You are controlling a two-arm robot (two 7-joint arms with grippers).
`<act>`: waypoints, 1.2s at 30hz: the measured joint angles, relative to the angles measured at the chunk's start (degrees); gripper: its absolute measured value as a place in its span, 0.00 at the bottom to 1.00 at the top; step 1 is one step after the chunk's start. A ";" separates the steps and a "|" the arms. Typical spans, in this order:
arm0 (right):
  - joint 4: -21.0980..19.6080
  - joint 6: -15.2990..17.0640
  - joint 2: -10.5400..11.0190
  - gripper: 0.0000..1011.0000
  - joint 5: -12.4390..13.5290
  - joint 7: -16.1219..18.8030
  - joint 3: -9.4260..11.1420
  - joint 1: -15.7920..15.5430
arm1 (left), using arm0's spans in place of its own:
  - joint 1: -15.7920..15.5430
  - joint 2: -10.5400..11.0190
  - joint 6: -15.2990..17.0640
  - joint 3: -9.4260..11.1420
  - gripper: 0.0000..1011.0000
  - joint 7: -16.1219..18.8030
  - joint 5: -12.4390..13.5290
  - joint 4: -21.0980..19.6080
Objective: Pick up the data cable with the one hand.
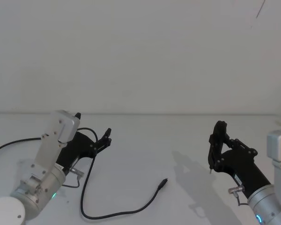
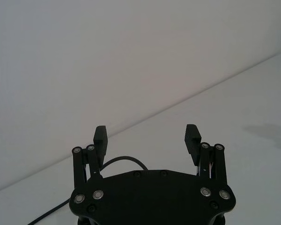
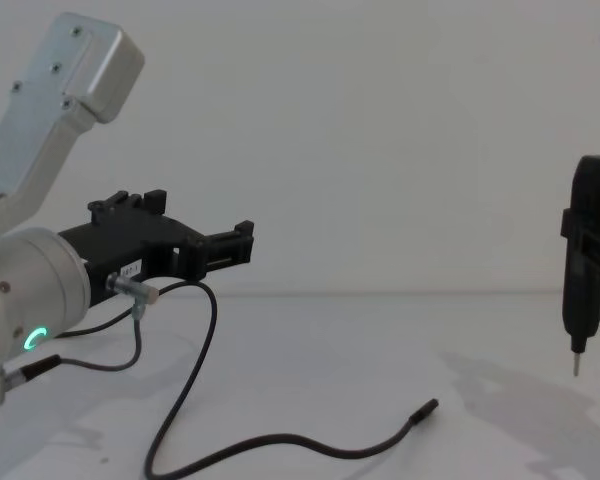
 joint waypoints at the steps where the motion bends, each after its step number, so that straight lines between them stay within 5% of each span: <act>1: 0.00 0.00 0.00 0.28 0.00 0.00 0.00 0.00 | 0.00 0.00 0.00 0.00 0.99 0.00 0.00 0.00; 36: 0.00 0.00 0.00 0.28 0.00 0.00 0.00 0.00 | 0.00 0.00 0.00 0.00 0.99 0.00 0.00 0.00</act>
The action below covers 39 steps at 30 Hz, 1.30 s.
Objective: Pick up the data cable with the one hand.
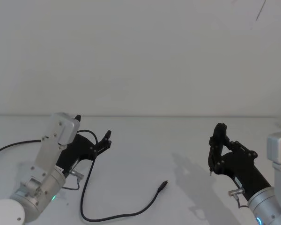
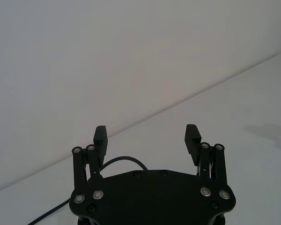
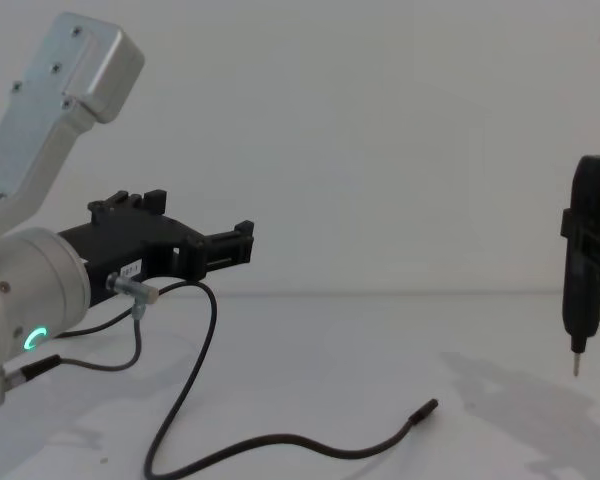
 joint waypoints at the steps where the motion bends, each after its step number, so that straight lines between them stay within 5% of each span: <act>1: 0.00 0.00 0.00 0.28 0.00 0.00 0.00 0.00 | 0.00 0.00 0.00 0.00 0.99 0.00 0.00 0.00; 39: 0.00 0.00 0.00 0.28 0.00 0.00 0.00 0.00 | 0.00 0.00 0.00 0.00 0.99 0.00 0.00 0.00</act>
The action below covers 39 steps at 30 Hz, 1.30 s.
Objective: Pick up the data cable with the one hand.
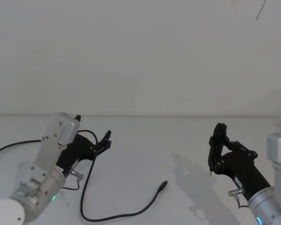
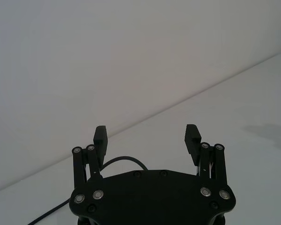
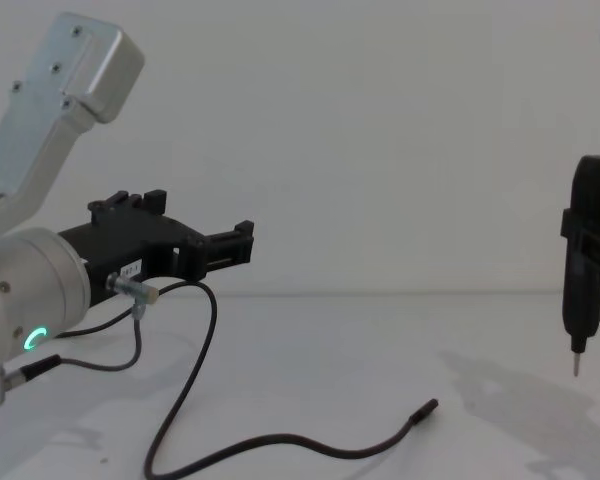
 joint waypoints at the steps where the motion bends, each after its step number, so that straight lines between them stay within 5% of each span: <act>1: 0.00 0.00 0.00 0.28 0.00 0.00 0.00 0.00 | 0.00 0.00 0.00 0.00 0.99 0.00 0.00 0.00; 18: 0.00 0.00 0.00 0.28 0.00 0.00 0.00 0.00 | -1.27 0.51 0.30 0.57 0.99 -4.17 -1.10 0.84; 39: 0.00 0.00 0.00 0.28 0.00 0.00 0.00 0.00 | -5.22 5.42 6.39 2.36 0.99 -21.67 -7.34 0.81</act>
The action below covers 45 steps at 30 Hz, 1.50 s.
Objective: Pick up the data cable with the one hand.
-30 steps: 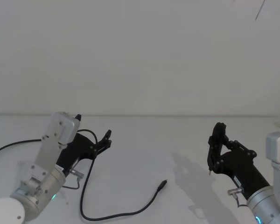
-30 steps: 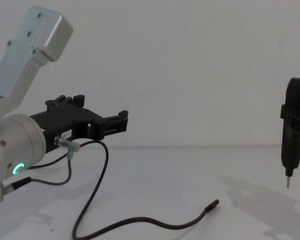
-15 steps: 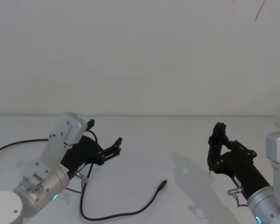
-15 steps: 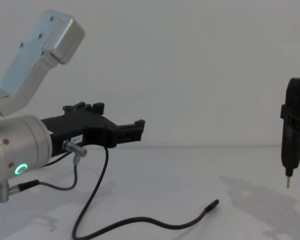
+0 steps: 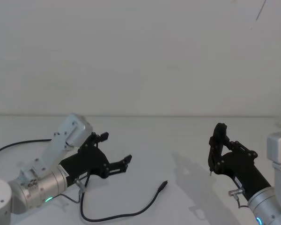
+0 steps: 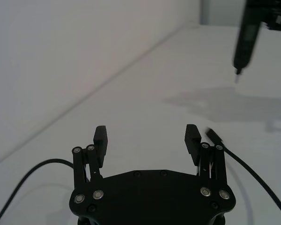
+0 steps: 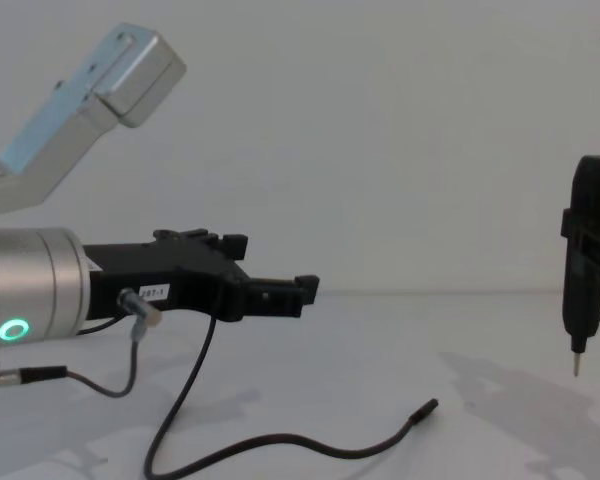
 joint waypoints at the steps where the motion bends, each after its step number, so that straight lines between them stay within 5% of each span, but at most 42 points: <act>1: 0.00 0.00 0.00 0.28 0.00 0.00 0.00 0.00 | -0.45 0.76 0.95 0.24 0.99 -1.55 -0.42 -0.32; 18: 0.00 0.00 0.00 0.28 0.00 0.00 0.00 0.00 | -5.89 9.15 11.71 4.29 0.99 -14.37 -1.35 -6.30; 30: 0.00 0.00 0.00 0.28 0.00 0.00 0.00 0.00 | -11.35 14.11 19.09 9.46 0.99 -21.57 1.91 -12.60; 45: 0.00 0.00 0.00 0.28 0.00 0.00 0.00 0.00 | -13.98 17.01 25.55 13.74 0.99 -22.98 5.39 -18.06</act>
